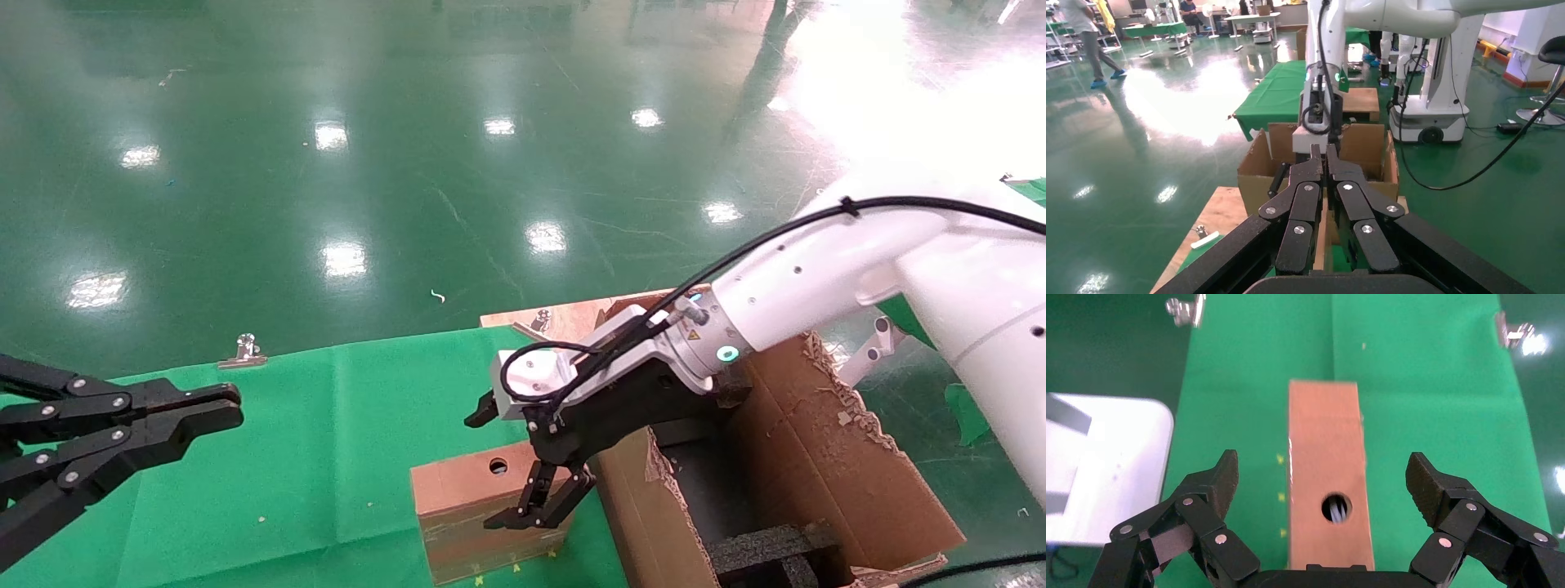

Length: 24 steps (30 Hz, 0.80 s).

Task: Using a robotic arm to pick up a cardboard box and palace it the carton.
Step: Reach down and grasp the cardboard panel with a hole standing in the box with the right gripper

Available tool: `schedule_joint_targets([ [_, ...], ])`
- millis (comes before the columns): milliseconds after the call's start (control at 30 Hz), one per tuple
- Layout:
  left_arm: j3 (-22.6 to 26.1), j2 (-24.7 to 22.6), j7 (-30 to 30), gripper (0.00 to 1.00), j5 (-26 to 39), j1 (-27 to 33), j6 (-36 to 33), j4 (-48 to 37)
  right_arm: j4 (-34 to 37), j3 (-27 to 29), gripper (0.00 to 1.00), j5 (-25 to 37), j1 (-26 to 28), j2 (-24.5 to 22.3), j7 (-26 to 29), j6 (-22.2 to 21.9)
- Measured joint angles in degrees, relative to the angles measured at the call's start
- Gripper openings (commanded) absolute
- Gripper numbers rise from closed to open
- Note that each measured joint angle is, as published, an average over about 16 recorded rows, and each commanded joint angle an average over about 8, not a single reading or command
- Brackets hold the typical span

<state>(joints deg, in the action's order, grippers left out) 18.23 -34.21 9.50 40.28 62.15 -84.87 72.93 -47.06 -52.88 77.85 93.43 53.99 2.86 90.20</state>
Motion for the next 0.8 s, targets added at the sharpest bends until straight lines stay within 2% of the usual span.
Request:
schedule_joint_targets([
  [267, 0.0, 0.0, 0.0, 0.01, 0.0, 0.0, 0.0, 0.0, 3.6, -4.5, 1.0, 3.5, 3.2, 3.5, -2.6, -0.2],
  [533, 0.0, 0.0, 0.0, 0.98, 0.0, 0.0, 0.0, 0.0, 6.6, -7.8, 1.0, 5.2, 4.9, 6.6, -4.9, -0.2],
  [667, 0.0, 0.0, 0.0, 1.0, 0.0, 0.0, 0.0, 0.0, 8.0, -9.0, 1.0, 5.4, 5.2, 7.7, -5.9, -0.1],
  [733, 0.0, 0.0, 0.0, 1.0, 0.0, 0.0, 0.0, 0.0, 8.5, -9.4, 0.85, 5.4, 5.3, 8.1, -6.2, -0.1],
  [800, 0.0, 0.0, 0.0, 1.0, 0.0, 0.0, 0.0, 0.0, 8.8, -9.7, 0.6, 5.4, 5.4, 8.3, -6.5, -0.1],
])
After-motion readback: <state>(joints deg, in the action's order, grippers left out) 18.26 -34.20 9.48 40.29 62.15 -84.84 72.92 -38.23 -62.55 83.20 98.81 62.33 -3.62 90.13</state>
